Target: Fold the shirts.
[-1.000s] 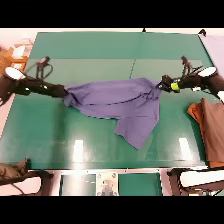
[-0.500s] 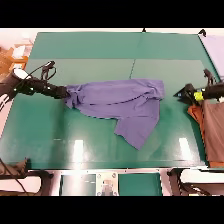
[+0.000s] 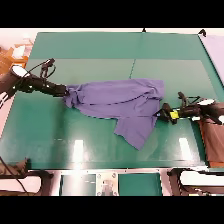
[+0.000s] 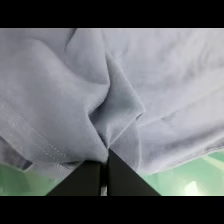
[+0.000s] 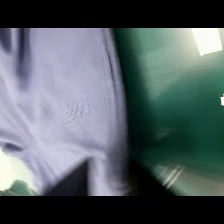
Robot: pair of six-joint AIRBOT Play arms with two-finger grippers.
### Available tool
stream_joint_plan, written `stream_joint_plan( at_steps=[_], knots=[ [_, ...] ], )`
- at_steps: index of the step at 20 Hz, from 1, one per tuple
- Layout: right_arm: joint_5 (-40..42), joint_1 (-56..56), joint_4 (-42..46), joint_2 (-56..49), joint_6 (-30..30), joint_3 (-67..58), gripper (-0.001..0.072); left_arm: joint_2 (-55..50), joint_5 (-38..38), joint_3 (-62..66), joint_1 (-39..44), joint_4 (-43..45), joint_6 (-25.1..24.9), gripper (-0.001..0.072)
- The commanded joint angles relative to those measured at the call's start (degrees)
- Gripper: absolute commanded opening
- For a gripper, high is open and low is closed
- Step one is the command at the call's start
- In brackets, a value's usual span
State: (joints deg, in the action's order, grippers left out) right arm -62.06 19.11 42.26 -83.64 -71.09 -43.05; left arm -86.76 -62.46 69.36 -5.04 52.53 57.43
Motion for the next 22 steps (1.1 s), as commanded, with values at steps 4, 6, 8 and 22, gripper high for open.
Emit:
stream_joint_plan(
  at_steps=[4, 6, 8, 22],
  knots=[
    [-2.80, 1.68, 10.21, 0.72, -3.08, -5.86, 0.0018, 0.04, -9.99, 7.87, -0.07, 19.30, 12.41, 0.0562],
    [-2.97, 7.56, 14.21, 3.43, -6.03, -8.41, 0.0018, 0.24, -13.20, 10.32, -0.07, 22.58, 14.32, 0.0561],
    [-3.04, 12.07, 13.90, 4.72, -6.05, -8.96, 0.0018, 0.11, -15.12, 10.40, -0.07, 21.70, 14.75, 0.0561],
    [-2.47, 7.78, 13.25, 4.13, -4.79, -8.48, 0.0018, -0.28, 6.47, -13.25, 12.90, -9.22, 5.05, 0.0560]
  ],
)
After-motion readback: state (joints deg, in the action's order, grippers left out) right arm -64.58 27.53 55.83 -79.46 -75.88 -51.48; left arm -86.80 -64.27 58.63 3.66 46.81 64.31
